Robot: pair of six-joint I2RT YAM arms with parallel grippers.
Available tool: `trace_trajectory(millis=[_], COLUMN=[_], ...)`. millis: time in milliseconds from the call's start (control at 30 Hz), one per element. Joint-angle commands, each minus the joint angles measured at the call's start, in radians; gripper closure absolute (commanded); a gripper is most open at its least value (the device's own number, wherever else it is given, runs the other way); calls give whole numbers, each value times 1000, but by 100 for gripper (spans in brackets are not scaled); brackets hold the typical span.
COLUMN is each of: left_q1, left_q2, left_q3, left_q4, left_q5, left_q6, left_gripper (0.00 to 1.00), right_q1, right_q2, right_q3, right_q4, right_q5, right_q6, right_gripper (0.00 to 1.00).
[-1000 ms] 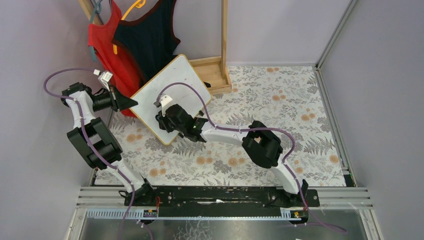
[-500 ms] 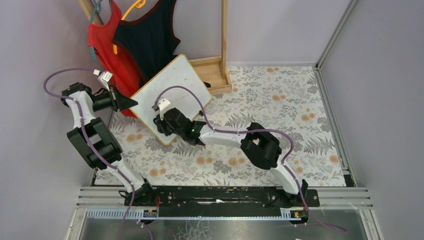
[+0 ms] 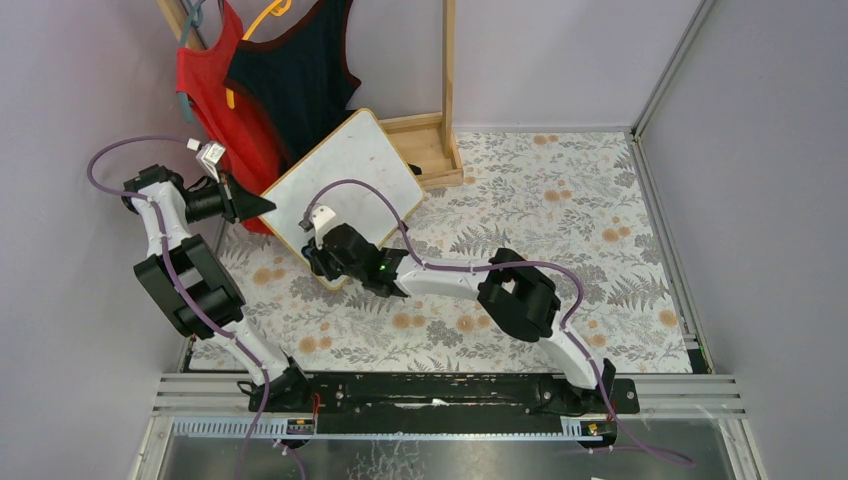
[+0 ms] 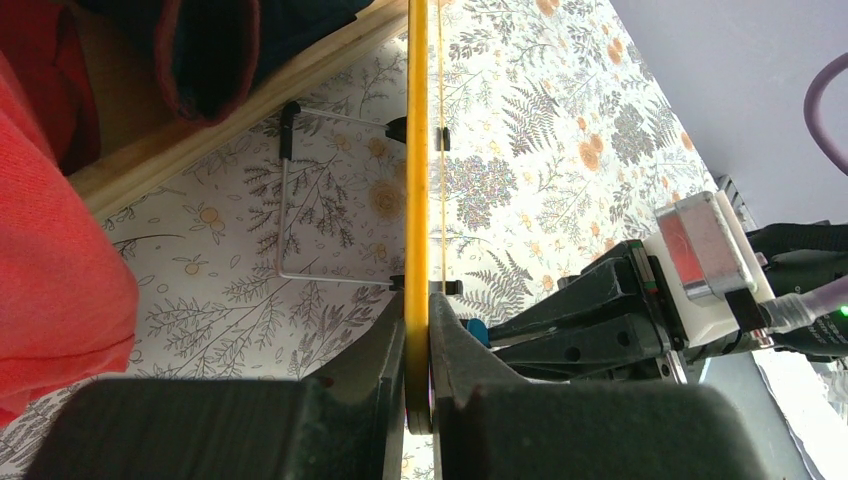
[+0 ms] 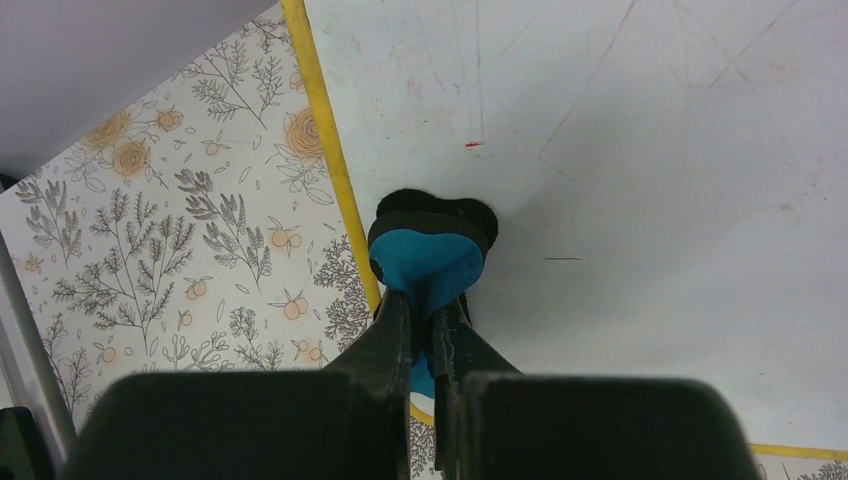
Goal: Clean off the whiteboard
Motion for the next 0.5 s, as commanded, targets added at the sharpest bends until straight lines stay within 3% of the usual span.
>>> trace_trajectory(millis=[0,467], left_q1=[-18,-17], left_q2=[-24,-22], left_q3=[-7,-10], left_q4=[-15,-15], left_q5=[-47,-47], left_q6=[48,48], left_gripper=[100,100], right_q1=[-57,-217], right_q2=[-9,-95], right_q3=[-39,-116], right_q4=[-16,-10], right_q5=[-13,14], right_q6=[12,-61], right_gripper=[100,100])
